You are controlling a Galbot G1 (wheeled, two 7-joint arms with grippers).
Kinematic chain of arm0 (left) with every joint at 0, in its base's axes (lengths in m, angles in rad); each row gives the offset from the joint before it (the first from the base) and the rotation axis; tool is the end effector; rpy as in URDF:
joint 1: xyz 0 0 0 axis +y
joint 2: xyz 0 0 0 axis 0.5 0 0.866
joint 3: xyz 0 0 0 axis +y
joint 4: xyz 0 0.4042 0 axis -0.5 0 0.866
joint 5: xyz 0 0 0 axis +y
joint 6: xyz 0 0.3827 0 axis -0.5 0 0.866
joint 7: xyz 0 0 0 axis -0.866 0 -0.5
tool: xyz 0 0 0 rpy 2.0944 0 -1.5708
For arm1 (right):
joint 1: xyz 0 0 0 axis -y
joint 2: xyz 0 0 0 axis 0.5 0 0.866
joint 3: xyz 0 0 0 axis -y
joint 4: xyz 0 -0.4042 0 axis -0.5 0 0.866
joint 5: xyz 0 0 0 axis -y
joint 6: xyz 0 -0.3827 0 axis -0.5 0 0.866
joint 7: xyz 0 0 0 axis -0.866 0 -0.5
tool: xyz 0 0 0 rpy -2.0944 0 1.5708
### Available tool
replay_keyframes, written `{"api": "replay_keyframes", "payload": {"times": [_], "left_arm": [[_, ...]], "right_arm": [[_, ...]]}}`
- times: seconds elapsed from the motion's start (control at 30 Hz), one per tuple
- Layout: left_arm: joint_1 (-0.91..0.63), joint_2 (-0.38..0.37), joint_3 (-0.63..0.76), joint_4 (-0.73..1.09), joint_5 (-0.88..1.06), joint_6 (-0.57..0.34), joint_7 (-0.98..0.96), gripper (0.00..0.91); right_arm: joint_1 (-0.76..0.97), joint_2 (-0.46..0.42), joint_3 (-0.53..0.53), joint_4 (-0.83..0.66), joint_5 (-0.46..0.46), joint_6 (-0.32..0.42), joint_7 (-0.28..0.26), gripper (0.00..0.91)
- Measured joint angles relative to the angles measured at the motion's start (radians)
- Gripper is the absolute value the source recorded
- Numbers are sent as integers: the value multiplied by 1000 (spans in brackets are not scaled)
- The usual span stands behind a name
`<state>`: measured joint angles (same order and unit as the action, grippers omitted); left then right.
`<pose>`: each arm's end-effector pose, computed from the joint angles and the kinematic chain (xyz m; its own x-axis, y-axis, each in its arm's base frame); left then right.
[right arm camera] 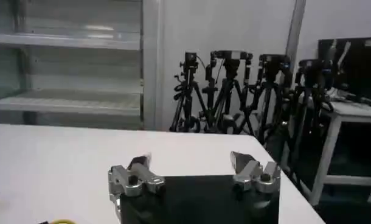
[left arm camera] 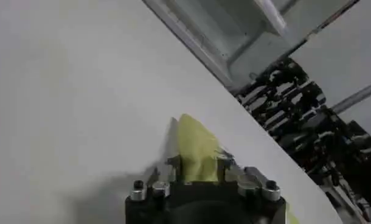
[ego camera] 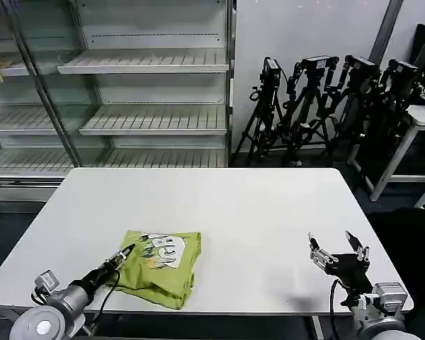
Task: Fold and organize the clothes.
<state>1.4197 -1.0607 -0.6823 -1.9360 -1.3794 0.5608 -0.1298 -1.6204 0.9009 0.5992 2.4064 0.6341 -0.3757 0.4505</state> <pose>0.2538 0.1799 -0.3202 -0.8342 0.3483 0.4275 -0.0621 0.7111 -0.7004 0.1704 -0.0899 -0.2080 -0.9772 0.0101 0.2119 -0.0047 0.9976 -0.0692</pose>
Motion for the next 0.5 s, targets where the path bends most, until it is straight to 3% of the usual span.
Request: {"api": "replay_keyframes", "payload": {"times": [0.5], "left_arm": [[0, -16, -20, 2, -47, 2, -2, 40]], "right_arm": [[15, -4, -7, -3, 4, -3, 7, 907]]}}
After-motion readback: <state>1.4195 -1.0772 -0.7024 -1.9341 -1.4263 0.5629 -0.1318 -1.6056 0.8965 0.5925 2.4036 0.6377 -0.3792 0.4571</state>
